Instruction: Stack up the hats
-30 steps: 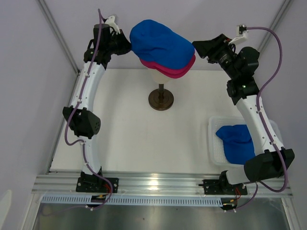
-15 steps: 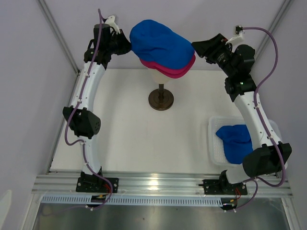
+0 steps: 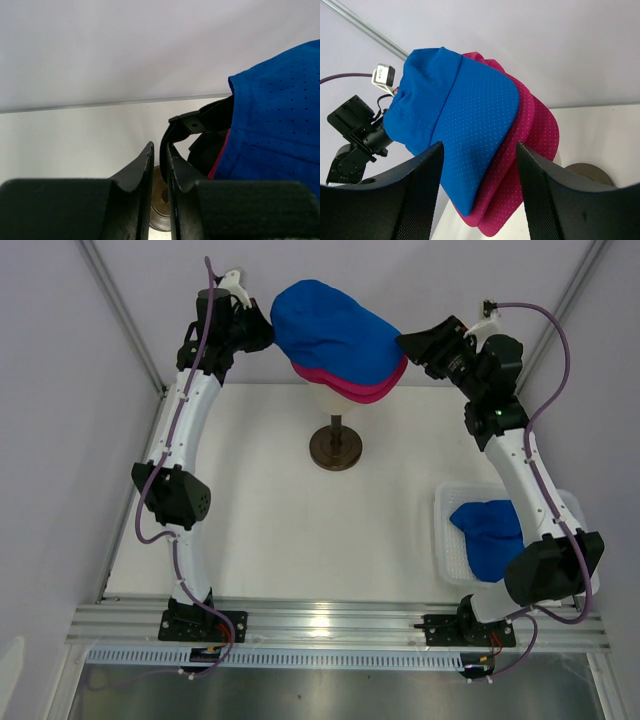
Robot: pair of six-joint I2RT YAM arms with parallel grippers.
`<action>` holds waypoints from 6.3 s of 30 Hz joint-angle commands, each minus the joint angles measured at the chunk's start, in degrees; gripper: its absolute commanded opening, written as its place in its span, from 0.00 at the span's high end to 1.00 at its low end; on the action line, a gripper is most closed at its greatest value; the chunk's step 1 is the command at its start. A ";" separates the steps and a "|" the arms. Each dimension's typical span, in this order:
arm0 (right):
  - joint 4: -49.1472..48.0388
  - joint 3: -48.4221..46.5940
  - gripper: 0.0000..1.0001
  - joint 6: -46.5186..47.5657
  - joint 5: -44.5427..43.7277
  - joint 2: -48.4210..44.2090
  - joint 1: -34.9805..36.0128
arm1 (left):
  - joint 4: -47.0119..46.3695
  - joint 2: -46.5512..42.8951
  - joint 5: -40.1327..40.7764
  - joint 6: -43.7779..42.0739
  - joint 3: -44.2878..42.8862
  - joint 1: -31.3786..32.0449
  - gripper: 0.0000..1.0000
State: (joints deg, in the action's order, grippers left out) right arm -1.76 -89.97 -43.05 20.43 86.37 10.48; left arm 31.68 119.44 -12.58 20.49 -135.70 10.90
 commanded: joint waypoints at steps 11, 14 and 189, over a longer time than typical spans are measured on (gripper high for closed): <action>-3.34 -0.47 0.43 -2.21 2.51 1.70 0.33 | -1.45 -0.26 0.98 -0.19 -1.32 0.35 0.81; -3.86 -0.64 0.44 -2.74 3.04 1.96 0.42 | -1.45 -0.17 1.06 -0.28 -1.32 0.35 0.81; 43.15 18.49 0.00 10.54 -18.24 -24.21 -32.87 | -2.23 -43.38 18.21 -11.44 33.63 -4.13 0.00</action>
State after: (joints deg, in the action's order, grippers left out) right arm 32.95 -78.41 -30.89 8.19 64.79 -16.84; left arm 34.22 82.78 5.06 6.87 -107.63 6.92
